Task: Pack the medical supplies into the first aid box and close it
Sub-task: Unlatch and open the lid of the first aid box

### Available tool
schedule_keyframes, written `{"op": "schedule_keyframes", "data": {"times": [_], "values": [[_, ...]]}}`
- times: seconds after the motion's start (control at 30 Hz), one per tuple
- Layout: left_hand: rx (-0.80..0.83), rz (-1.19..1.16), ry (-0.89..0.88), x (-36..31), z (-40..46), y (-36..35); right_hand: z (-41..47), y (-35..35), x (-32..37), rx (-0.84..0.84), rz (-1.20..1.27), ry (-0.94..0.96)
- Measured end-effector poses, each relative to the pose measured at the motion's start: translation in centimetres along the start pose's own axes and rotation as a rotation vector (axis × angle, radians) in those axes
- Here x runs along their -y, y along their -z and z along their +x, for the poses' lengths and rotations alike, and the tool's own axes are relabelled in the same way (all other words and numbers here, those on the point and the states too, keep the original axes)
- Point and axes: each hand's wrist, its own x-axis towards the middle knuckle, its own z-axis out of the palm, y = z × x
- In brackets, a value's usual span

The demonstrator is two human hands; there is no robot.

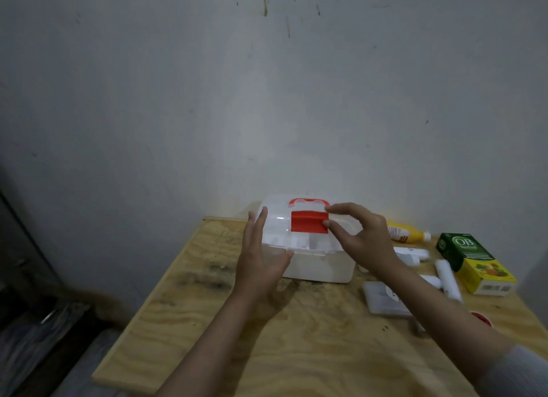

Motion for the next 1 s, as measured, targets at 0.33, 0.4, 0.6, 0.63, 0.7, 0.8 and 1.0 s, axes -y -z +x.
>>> {"op": "schedule_keyframes", "data": {"times": [0.33, 0.4, 0.6, 0.63, 0.7, 0.8, 1.0], "values": [[0.030, -0.026, 0.057, -0.6, -0.2, 0.8, 6.7, 0.4, 0.0, -0.132, 0.064, -0.056], [0.030, -0.025, 0.058, -0.7, -0.1, 0.8, 8.4, 0.4, -0.5, -0.161, 0.022, -0.051], [0.029, -0.055, 0.060, -0.5, -0.1, 0.6, 11.1, 0.2, -2.7, -0.219, -0.100, 0.050], [0.030, -0.057, 0.060, -0.5, -0.1, 0.6, 11.2, 0.2, -3.0, -0.202, -0.126, 0.067], [0.030, -0.058, 0.063, -0.4, -0.1, 0.5, 11.4, 0.1, -3.4, -0.178, -0.191, 0.094], [0.024, -0.043, 0.076, -0.1, -0.1, 0.5, 11.1, 0.4, -3.8, -0.168, -0.315, 0.131], [0.011, -0.066, 0.110, 0.6, 0.0, 0.5, 9.9, 1.1, -5.2, 0.002, -0.399, 0.038]]}}
